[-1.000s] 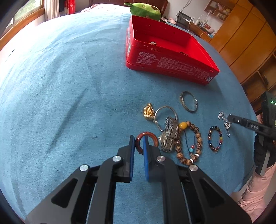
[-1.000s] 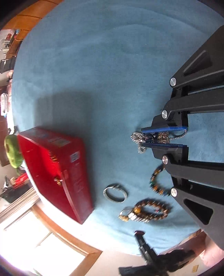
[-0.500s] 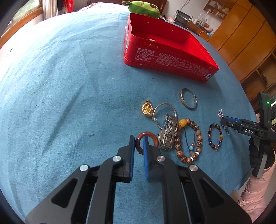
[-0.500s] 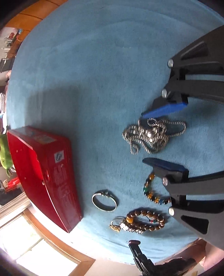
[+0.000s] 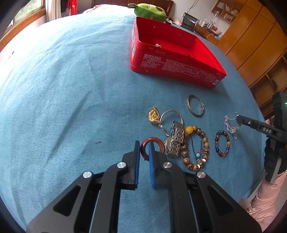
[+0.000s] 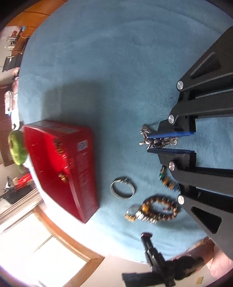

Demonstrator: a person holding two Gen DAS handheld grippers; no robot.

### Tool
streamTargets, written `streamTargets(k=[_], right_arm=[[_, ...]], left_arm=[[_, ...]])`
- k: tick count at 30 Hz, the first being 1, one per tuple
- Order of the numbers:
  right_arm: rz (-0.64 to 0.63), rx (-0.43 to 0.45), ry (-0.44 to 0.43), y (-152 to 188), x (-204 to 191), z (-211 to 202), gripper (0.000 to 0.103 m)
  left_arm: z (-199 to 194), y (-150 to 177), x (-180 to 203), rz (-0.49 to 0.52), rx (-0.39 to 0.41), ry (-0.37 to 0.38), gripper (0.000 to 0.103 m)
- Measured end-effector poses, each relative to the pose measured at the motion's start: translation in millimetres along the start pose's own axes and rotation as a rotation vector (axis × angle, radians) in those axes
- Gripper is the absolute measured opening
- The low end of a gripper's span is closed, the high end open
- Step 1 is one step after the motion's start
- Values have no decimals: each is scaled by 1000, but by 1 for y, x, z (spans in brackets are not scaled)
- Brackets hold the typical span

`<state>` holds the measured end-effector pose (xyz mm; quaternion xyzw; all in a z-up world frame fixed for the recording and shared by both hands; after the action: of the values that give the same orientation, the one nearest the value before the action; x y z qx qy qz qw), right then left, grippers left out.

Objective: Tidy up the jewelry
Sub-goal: 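Carry the ring and silver chain over the red tin with both tools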

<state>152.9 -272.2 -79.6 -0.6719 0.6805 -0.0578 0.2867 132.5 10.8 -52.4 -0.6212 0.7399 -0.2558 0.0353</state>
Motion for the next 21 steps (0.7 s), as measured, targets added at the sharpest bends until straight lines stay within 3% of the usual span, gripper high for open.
streamTargets(k=[11, 21], right_arm=[[-31, 137, -41, -32, -19, -67, 10], [-87, 204, -41, -85, -43, -97, 10]], left_arm=[[-13, -15, 9, 25, 32, 0, 8], [-39, -59, 34, 89, 94, 0, 8]])
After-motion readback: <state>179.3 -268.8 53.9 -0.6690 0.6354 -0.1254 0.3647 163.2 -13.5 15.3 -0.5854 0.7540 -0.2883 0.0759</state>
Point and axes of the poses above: each gripper's, at about its wrist camera, not at the fingertips, and z roughly the way its jaws point, x to its right, y to its underside, the point moved 5 cm from there along z, roughly the way its jaws point, and after that the axes turned 1 degree about -z, right-handed, at the moved point
